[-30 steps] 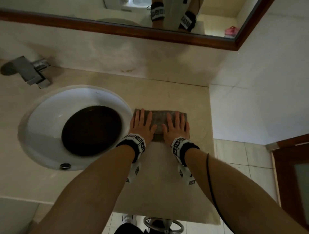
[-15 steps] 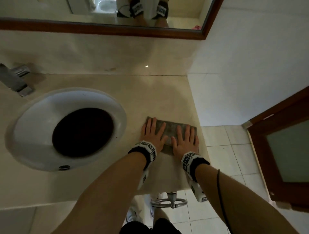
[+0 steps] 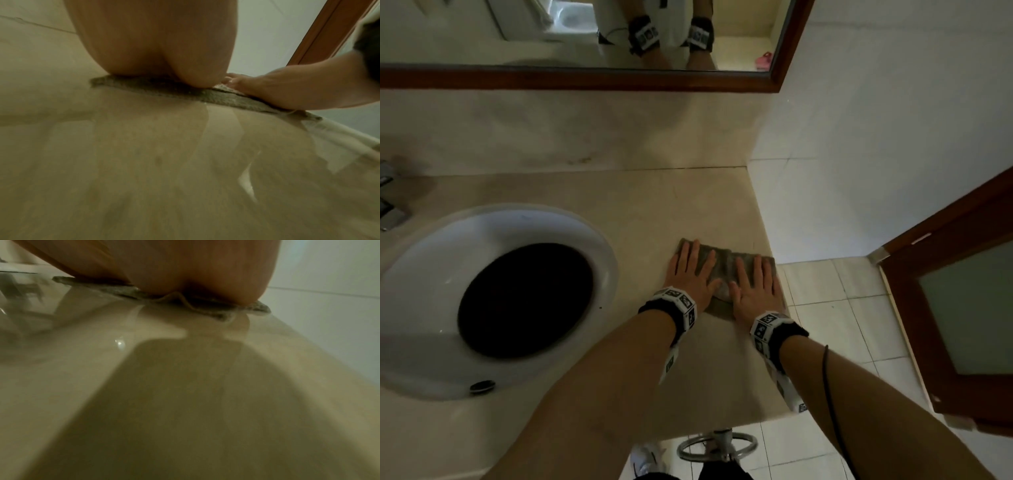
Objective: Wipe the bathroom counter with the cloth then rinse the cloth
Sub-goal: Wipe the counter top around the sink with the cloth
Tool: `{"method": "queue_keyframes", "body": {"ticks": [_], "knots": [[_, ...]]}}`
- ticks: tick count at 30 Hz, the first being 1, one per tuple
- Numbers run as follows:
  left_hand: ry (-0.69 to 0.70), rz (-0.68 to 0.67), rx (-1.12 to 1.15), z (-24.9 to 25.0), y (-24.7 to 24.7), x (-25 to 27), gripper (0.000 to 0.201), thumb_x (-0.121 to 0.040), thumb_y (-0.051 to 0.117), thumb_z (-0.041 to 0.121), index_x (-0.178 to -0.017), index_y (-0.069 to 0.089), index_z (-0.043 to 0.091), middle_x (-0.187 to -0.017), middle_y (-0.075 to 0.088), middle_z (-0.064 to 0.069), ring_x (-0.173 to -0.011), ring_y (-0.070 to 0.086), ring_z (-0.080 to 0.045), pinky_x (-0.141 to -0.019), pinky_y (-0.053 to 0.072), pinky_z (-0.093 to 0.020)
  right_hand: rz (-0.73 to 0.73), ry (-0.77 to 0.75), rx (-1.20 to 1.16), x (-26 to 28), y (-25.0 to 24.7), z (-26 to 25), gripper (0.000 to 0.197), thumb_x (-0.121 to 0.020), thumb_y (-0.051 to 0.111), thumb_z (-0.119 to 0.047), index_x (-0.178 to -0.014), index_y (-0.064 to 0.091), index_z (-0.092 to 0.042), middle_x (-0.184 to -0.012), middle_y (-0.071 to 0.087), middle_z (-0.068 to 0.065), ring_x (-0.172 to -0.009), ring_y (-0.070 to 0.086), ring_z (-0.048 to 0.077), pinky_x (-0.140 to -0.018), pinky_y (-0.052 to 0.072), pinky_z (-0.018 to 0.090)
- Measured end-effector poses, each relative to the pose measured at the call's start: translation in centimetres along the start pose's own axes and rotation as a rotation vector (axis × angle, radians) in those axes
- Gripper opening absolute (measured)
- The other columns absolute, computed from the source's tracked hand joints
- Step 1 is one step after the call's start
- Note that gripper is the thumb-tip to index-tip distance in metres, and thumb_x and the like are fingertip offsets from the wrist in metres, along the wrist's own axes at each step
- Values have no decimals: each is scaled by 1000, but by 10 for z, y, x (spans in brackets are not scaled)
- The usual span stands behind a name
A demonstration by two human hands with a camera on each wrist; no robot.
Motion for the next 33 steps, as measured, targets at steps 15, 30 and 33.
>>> {"method": "queue_keyframes", "body": {"ticks": [15, 30, 33], "knots": [[-104, 96, 76, -40, -40, -99, 72, -99, 20, 52, -152, -11, 14, -160, -18, -8, -147, -16, -23, -119, -8, -38, 67, -151, 69, -131, -39, -20, 61, -101, 14, -47, -155, -3, -25, -162, -11, 11, -149, -9, 28, -120, -6, 41], [-241, 134, 109, -108, -2, 23, 62, -98, 18, 58, -151, -8, 38, -159, -22, -6, -146, -22, -26, -119, -5, -42, -33, -241, 84, -57, -5, -111, 60, -99, 13, -54, -153, -8, -36, -159, -23, 8, -147, -20, 27, -119, -12, 44], [-224, 112, 106, -99, 7, 52, 61, -99, 18, 54, -150, -11, 36, -157, -26, -7, -145, -24, -27, -116, -10, -44, -51, -245, 75, -35, 4, -116, 60, -99, 13, -54, -153, -6, -35, -159, -23, 7, -146, -21, 26, -119, -11, 45]]}}
Point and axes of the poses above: each hand's wrist, its own x-axis away from the middle knuckle, its own y-axis out of the palm, z = x × y, the point moved 1 cm from there along -x, towards the middle knuckle
